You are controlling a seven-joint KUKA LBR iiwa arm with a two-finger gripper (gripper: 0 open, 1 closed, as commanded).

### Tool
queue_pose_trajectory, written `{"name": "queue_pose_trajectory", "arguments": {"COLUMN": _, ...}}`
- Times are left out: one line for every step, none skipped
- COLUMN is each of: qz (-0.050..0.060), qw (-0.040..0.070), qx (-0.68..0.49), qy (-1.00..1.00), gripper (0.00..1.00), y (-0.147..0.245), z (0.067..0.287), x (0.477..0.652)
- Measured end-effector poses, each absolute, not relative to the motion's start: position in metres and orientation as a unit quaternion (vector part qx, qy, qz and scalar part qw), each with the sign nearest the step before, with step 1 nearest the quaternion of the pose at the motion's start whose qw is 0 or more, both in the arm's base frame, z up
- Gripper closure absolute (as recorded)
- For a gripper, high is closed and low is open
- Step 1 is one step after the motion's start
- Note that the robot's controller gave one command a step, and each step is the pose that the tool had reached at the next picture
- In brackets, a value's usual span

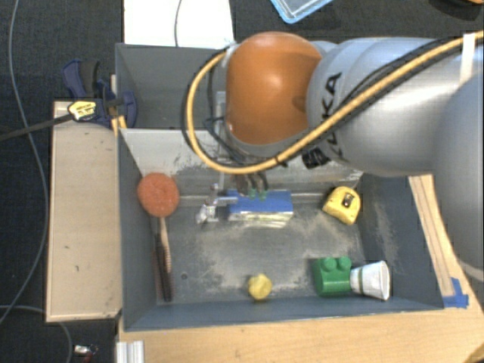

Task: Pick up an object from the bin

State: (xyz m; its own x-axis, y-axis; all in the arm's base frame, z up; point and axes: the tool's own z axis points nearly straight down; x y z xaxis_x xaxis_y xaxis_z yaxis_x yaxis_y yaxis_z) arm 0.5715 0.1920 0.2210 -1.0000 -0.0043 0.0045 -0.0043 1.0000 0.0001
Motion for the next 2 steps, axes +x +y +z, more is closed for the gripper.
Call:
{"name": "queue_pose_trajectory", "arguments": {"qz": -0.001, "qw": -0.002, "qx": -0.001, "qy": -1.000, "gripper": 0.00, "y": 0.191, "z": 0.225, "x": 0.573}}
{"name": "queue_pose_trajectory", "arguments": {"qz": -0.001, "qw": -0.001, "qx": -0.014, "qy": -1.000, "gripper": 0.00, "y": 0.232, "z": 0.225, "x": 0.555}}
